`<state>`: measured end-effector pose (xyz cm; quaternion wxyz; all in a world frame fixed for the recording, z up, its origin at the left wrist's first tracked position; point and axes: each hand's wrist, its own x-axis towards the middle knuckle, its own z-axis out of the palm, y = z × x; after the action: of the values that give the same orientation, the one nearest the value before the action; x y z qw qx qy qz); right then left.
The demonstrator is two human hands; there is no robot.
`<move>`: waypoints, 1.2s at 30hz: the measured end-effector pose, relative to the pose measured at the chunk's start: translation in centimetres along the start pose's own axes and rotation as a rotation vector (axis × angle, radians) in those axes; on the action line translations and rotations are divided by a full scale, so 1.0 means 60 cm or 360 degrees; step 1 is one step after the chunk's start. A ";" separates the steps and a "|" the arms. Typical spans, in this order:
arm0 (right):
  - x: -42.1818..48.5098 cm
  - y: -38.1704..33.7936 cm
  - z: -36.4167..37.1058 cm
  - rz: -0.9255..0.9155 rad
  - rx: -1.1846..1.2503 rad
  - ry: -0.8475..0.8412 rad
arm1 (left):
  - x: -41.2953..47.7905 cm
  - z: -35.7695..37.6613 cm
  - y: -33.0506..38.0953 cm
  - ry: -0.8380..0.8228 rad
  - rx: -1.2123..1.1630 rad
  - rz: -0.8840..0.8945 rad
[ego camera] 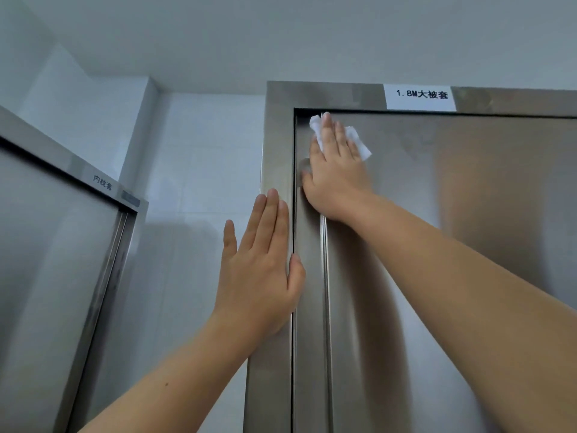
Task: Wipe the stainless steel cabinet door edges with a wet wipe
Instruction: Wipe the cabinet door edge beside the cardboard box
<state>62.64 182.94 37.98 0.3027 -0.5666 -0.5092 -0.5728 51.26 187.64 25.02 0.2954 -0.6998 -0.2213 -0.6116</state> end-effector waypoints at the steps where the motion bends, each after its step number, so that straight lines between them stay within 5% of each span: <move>1: 0.000 0.001 -0.002 -0.0006 0.0044 -0.0016 | -0.001 0.001 0.000 -0.0013 0.0001 -0.0008; 12: -0.004 -0.012 -0.021 -0.0019 0.0992 0.0185 | 0.000 0.003 0.002 0.0130 0.0043 0.0037; 24: 0.000 -0.029 0.009 -0.0087 0.0217 0.0050 | 0.001 0.003 0.001 0.0146 0.0034 0.0023; 36: -0.003 -0.025 0.009 -0.0108 0.0331 0.0120 | 0.001 0.005 0.000 0.0175 0.0088 0.0035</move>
<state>61.45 183.86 37.34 0.3593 -0.4925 -0.5731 -0.5477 51.46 187.84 25.08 0.3331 -0.6591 -0.2140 -0.6394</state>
